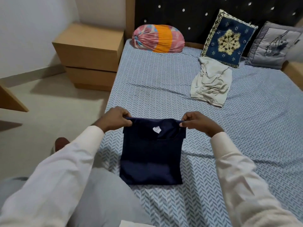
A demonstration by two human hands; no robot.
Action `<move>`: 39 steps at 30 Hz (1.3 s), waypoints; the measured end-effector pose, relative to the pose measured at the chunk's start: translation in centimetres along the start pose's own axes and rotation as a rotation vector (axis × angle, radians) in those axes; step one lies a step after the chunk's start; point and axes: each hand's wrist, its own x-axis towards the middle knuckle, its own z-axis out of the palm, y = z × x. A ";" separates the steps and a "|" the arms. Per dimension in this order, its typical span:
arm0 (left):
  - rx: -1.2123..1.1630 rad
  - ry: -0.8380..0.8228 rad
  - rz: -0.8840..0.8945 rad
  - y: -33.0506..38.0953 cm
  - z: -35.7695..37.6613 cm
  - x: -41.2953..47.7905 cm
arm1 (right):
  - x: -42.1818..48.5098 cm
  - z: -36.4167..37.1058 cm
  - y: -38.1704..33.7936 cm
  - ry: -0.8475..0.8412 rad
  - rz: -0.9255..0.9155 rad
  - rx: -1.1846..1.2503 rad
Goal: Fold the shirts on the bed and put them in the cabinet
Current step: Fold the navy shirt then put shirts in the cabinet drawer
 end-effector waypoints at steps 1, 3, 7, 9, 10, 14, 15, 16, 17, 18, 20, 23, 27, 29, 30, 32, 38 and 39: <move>0.015 0.017 -0.025 -0.4 0.6 1.5 | 1.4 0.5 0.6 0.049 0.018 0.004; 0.021 0.098 -0.089 -1.4 1.7 4.1 | 3.9 1.7 1.5 0.198 0.055 -0.004; -0.009 0.192 -0.325 -4.1 4.6 5.8 | 5.7 4.8 4.1 0.487 0.168 -0.144; -0.012 0.131 -0.420 -5.4 6.5 5.1 | 5.3 6.5 5.1 0.555 0.114 -0.192; -0.015 0.117 -0.446 -5.8 7.4 4.3 | 5.0 7.3 5.4 0.561 0.053 -0.205; -0.028 0.108 -0.476 -6.6 10.5 0.6 | 5.6 10.6 4.8 0.456 -0.168 -0.364; -0.025 0.104 -0.475 -6.6 11.2 -0.4 | 6.0 11.6 4.3 0.434 -0.192 -0.414; -0.015 0.101 -0.466 -6.5 11.8 -1.0 | 6.6 12.5 3.8 0.416 -0.215 -0.480; 0.003 0.093 -0.454 -6.4 12.4 -1.6 | 7.1 13.4 3.3 0.394 -0.238 -0.559; 0.020 0.080 -0.441 -6.4 12.7 -2.1 | 7.6 14.4 3.0 0.371 -0.269 -0.651; 0.021 0.049 -0.397 -6.5 13.0 -2.7 | 7.8 16.4 2.7 0.330 -0.281 -0.826; -0.006 0.039 -0.353 -6.8 12.9 -3.2 | 7.3 18.5 2.6 0.327 -0.244 -0.959; 0.036 0.074 -0.401 -6.3 13.0 -3.5 | 7.4 17.9 1.3 0.275 -0.183 -0.916; 0.050 0.074 -0.461 -5.8 13.1 -3.9 | 6.3 16.9 1.2 0.322 -0.166 -0.803; 0.055 0.049 -0.494 -5.8 13.2 -4.3 | 5.4 16.4 1.6 0.384 -0.150 -0.723; 0.035 -0.039 -0.528 -6.1 13.1 -5.0 | 2.9 15.7 3.2 0.537 -0.072 -0.544; -0.126 -0.178 -0.520 -7.0 12.5 -6.3 | -4.8 15.7 8.6 0.504 0.343 -0.139; -0.172 -0.177 -0.531 -7.0 12.5 -6.4 | -5.4 16.0 9.1 0.458 0.390 -0.121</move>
